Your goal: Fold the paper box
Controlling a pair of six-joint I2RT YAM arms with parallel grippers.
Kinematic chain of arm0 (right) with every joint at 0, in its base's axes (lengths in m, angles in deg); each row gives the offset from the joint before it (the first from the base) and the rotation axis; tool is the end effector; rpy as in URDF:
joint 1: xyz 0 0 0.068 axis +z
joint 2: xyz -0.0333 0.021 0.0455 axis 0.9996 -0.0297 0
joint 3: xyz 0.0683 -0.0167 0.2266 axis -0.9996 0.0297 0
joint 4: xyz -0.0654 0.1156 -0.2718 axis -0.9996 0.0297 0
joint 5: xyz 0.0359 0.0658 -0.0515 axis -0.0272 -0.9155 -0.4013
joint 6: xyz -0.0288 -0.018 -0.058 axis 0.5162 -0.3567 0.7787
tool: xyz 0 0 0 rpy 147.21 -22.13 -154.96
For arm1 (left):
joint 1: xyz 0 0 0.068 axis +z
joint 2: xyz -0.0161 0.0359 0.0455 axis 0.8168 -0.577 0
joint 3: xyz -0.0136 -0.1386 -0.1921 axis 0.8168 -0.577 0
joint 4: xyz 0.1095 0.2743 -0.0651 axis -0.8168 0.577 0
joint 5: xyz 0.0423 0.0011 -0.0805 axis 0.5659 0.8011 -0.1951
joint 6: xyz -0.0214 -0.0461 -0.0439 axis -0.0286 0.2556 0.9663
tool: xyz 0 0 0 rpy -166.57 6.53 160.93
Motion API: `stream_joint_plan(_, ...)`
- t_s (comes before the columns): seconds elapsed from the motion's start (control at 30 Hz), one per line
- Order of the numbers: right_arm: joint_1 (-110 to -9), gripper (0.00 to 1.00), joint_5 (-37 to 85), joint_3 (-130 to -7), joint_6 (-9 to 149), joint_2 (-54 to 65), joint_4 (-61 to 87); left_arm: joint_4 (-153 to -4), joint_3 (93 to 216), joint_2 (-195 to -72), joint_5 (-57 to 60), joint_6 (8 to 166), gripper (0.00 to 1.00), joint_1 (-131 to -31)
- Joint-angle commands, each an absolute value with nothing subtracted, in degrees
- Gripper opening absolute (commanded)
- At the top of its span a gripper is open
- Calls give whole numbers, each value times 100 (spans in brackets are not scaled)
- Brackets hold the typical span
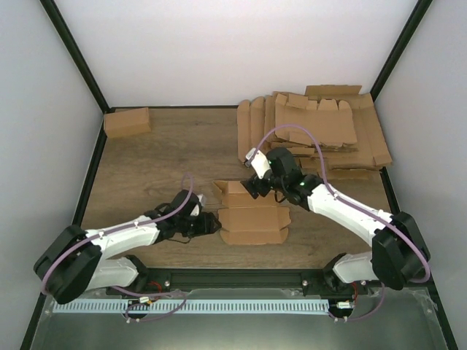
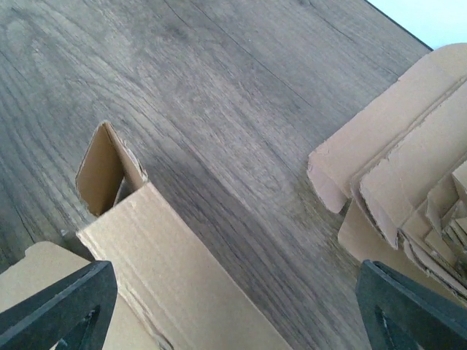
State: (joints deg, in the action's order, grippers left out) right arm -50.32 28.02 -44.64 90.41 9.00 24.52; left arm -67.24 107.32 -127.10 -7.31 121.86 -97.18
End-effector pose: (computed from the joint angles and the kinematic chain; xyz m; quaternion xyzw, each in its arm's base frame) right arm 0.2799 0.2230 0.1883 -0.4036 0.7993 0.1219 0.4282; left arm 0.1828 -0.1885 0.0664 0.0146 0.9409 -0.3161 0.1207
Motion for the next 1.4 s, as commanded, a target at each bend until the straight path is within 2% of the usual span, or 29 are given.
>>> stream_joint_plan(0.0,-5006,93,2861,-4313,9033,1183,2368,-7758,10727,-13011,-710,12534,64,-9739)
stream_joint_plan(0.07,-5007,93,2865,-4287,8926,1228,2371,-8025,10713,-13187,-755,12577,63,-9743)
stream_joint_plan(0.2,-5007,93,2794,-4220,8722,1290,2325,-8342,10805,-13657,-815,12585,54,-9742)
stream_joint_plan(0.43,-5005,93,2793,-4061,8511,1483,2177,-8216,10925,-13777,-735,12496,22,-9756)
stream_joint_plan(0.57,-5014,92,2876,-4019,8397,1519,2100,-7869,11104,-13811,-802,12369,16,-9752)
stream_joint_plan(0.67,-5013,92,2896,-4026,8309,1515,2082,-7887,11131,-13872,-1000,12371,5,-9755)
stream_joint_plan(0.73,-5013,93,2919,-4016,8256,1520,2078,-7737,11207,-13834,-989,12269,4,-9754)
stream_joint_plan(0.83,-5016,92,2922,-3992,8230,1564,2115,-6662,11725,-13650,-462,11752,4,-9752)
stream_joint_plan(1.0,-5130,93,2810,-3925,8133,1732,2090,-4204,13311,-13569,411,10467,4,-9754)
stream_joint_plan(1.17,-5561,94,2105,-3938,7819,1862,1875,-2301,14732,-13664,1111,9651,4,-9750)
stream_joint_plan(1.37,-6056,94,1333,-3943,7506,1998,1643,-1214,16079,-13733,1581,9234,4,-9753)
